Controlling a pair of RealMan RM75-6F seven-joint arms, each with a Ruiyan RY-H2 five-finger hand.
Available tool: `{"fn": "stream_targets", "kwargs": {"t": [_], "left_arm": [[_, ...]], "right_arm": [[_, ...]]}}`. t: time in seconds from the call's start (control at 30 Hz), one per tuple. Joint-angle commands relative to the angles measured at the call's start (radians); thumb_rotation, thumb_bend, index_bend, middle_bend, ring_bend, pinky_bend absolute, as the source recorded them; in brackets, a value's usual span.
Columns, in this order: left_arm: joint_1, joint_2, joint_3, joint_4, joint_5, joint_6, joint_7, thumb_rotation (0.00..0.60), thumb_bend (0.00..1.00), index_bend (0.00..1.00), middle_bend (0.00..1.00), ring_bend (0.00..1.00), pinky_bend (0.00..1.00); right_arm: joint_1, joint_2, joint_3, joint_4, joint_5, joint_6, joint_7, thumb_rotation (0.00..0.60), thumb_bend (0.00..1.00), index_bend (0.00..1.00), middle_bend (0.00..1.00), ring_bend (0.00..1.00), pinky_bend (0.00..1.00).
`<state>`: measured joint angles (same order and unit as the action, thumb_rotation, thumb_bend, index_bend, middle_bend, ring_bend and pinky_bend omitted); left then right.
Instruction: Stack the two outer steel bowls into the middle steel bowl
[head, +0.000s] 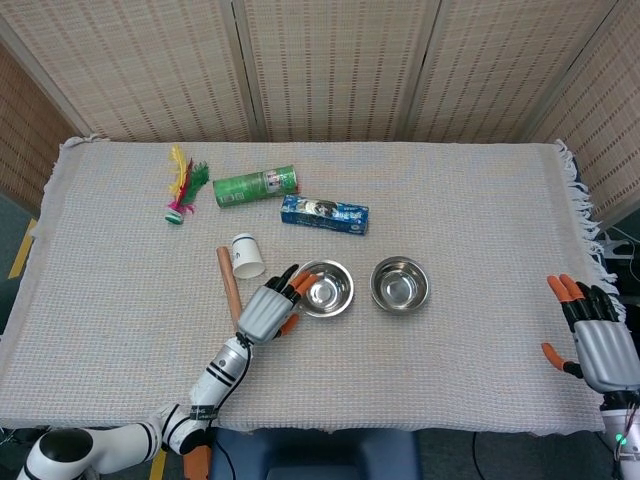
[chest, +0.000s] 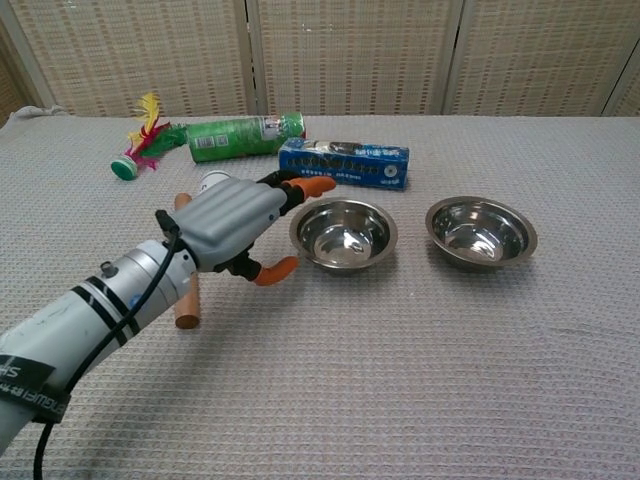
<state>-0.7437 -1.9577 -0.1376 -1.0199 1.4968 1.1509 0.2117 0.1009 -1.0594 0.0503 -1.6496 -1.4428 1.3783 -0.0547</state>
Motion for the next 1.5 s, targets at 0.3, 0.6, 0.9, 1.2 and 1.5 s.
{"fn": "stream_targets", "kwargs": {"t": [0.3,0.6,0.9,1.2,1.5], "left_arm": [[0.220,0.338,0.095,-0.324,-0.083,0.106,0.131,0.600,0.41,0.00,0.07,0.00,0.29],[0.285,0.422,0.081,-0.324,-0.130,0.131,0.070,0.600,0.41,0.00,0.08,0.00,0.27],[0.313,0.460,0.071,-0.329,-0.124,0.154,0.042,0.600,0.41,0.00,0.08,0.00,0.26],[0.323,0.472,0.058,-0.319,-0.116,0.158,0.021,0.600,0.41,0.00,0.08,0.00,0.26],[0.335,0.484,0.049,-0.312,-0.111,0.165,0.001,0.600,0.41,0.00,0.08,0.00,0.26]], "right_arm": [[0.239,-0.154,0.060,0.165,-0.011,-0.268,-0.081,0.600,0.18,0.00,0.00,0.00,0.00],[0.390,-0.381,0.040,0.372,-0.042,-0.434,-0.050,0.600,0.18,0.18,0.00,0.00,0.00],[0.424,-0.510,0.005,0.498,-0.093,-0.414,0.008,0.600,0.20,0.37,0.00,0.00,0.00],[0.422,-0.605,0.012,0.612,-0.110,-0.315,0.037,0.600,0.40,0.68,0.08,0.00,0.00],[0.425,-0.596,-0.006,0.574,-0.192,-0.183,0.076,0.600,0.46,0.72,0.11,0.00,0.00]]}}
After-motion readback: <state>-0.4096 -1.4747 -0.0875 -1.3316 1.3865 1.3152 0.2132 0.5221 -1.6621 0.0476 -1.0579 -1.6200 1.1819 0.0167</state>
